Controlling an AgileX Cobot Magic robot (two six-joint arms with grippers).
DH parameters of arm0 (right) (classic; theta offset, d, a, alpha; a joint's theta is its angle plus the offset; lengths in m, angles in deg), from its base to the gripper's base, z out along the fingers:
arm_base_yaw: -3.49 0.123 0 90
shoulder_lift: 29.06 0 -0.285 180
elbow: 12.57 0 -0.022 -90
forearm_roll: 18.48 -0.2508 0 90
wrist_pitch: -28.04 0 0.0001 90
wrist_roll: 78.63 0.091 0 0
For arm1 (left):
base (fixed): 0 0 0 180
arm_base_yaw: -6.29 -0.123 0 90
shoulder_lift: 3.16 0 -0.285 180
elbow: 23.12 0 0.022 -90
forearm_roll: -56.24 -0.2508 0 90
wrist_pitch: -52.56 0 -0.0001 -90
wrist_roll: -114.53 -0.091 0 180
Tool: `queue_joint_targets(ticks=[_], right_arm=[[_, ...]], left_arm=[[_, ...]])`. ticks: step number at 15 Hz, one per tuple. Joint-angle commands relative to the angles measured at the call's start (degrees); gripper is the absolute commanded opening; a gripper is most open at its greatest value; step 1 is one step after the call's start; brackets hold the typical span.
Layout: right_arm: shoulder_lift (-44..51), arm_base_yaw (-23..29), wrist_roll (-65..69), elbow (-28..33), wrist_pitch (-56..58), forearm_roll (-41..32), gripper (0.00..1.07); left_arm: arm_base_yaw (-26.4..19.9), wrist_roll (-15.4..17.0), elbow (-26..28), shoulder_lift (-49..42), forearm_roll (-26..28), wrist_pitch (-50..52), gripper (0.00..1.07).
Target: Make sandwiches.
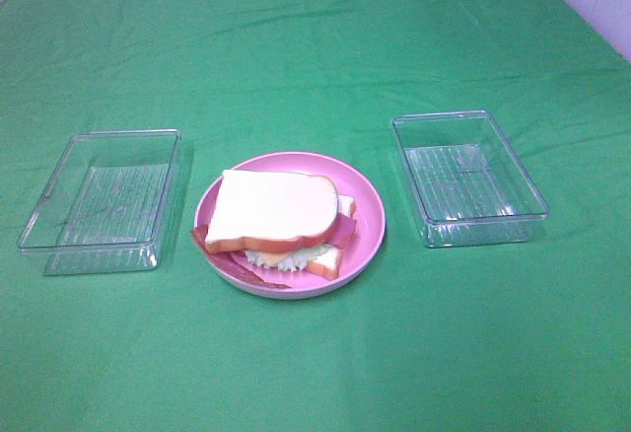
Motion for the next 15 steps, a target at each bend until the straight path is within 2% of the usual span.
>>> queue_joint_targets(ticks=[1,4,7,8,15], right_arm=[[11.52,0.11,-3.55,4.47,2.92,1.09,0.69],[22.86,0.11,-4.41,4.53,2.35,2.01,0.69],[28.13,0.11,-5.27,5.27,-0.11,2.23,0.69],[28.76,0.11,-5.33,6.82,-2.58,2.06,0.69],[28.42,0.11,-5.50,6.70,-2.58,2.06,0.69]], left_arm=[[0.17,-0.52,-0.17,-0.11,0.52,0.52,0.83],[0.17,-2.29,-0.17,-0.11,1.78,0.52,0.83],[0.17,-2.35,-0.17,-0.11,1.78,0.52,0.83],[0.17,-2.35,-0.17,-0.11,1.78,0.52,0.83],[0.17,-2.23,-0.17,-0.11,1.78,0.52,0.83]])
